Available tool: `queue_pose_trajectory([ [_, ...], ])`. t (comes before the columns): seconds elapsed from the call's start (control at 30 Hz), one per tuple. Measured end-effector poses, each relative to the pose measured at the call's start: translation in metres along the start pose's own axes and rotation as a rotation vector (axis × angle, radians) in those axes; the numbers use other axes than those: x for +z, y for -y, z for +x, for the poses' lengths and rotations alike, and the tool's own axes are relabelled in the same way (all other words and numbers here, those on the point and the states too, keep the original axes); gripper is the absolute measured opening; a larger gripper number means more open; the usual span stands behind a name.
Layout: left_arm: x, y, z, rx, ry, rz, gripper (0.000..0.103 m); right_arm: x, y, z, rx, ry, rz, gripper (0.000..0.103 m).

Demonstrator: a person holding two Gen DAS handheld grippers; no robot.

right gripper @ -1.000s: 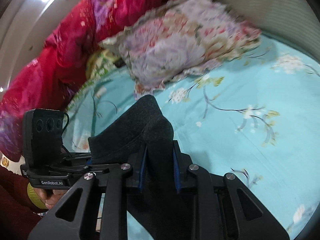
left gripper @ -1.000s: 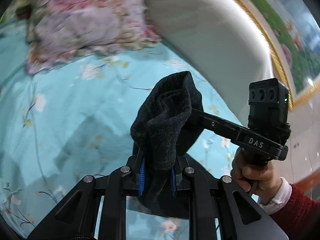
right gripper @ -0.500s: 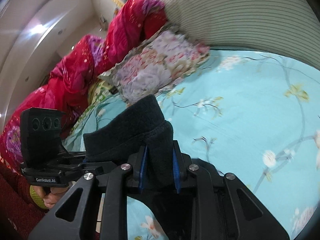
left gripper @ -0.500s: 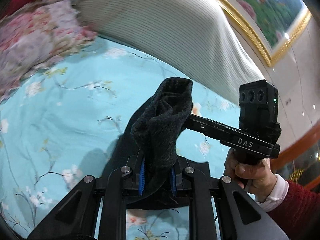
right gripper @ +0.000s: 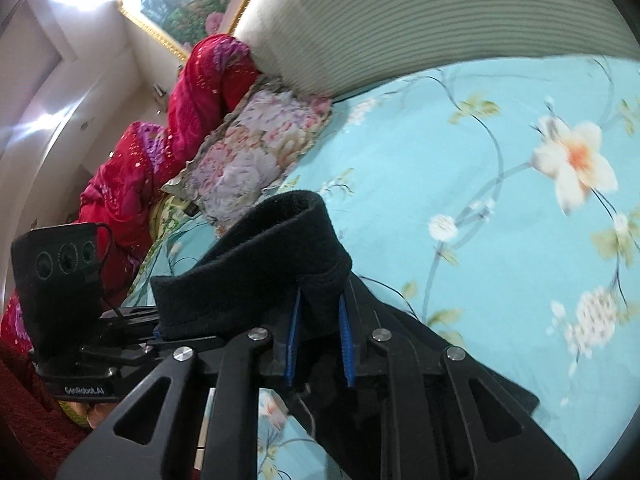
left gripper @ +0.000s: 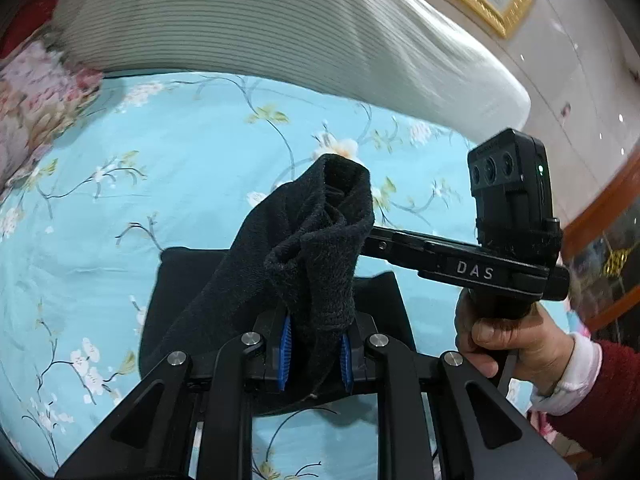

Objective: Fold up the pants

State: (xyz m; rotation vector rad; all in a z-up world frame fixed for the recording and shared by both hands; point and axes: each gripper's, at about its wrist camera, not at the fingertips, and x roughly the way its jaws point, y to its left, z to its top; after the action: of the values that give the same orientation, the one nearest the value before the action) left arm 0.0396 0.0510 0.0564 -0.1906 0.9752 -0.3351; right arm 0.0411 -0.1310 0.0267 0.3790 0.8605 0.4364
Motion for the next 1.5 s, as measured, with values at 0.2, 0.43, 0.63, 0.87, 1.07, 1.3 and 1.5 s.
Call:
queue_pose_trajectory([
  [0.2, -0.009, 0.02, 0.017, -0.005, -0.037, 0.051, 0.019, -0.016, 0.017, -0.011, -0.015, 0.013, 0.034, 0.017],
  [0.43, -0.018, 0.041, 0.038, -0.008, -0.083, 0.109, 0.019, -0.032, 0.035, -0.024, -0.043, 0.027, 0.074, 0.015],
  [0.63, -0.028, 0.053, 0.062, 0.008, -0.139, 0.149, 0.019, -0.044, 0.05, -0.03, -0.063, 0.028, 0.118, 0.008],
  [0.87, -0.033, 0.056, 0.078, -0.025, -0.183, 0.16, 0.031, -0.054, 0.06, -0.046, -0.115, 0.03, 0.173, 0.008],
  [1.07, -0.039, 0.067, 0.082, -0.079, -0.215, 0.189, 0.05, -0.062, 0.063, -0.062, -0.181, 0.058, 0.254, 0.01],
  [1.3, -0.04, 0.065, 0.073, -0.127, -0.227, 0.18, 0.057, -0.065, 0.053, -0.084, -0.226, 0.144, 0.312, 0.071],
  [1.5, -0.036, 0.053, 0.054, -0.128, -0.195, 0.164, 0.067, -0.061, 0.035, -0.08, -0.261, 0.133, 0.313, 0.076],
])
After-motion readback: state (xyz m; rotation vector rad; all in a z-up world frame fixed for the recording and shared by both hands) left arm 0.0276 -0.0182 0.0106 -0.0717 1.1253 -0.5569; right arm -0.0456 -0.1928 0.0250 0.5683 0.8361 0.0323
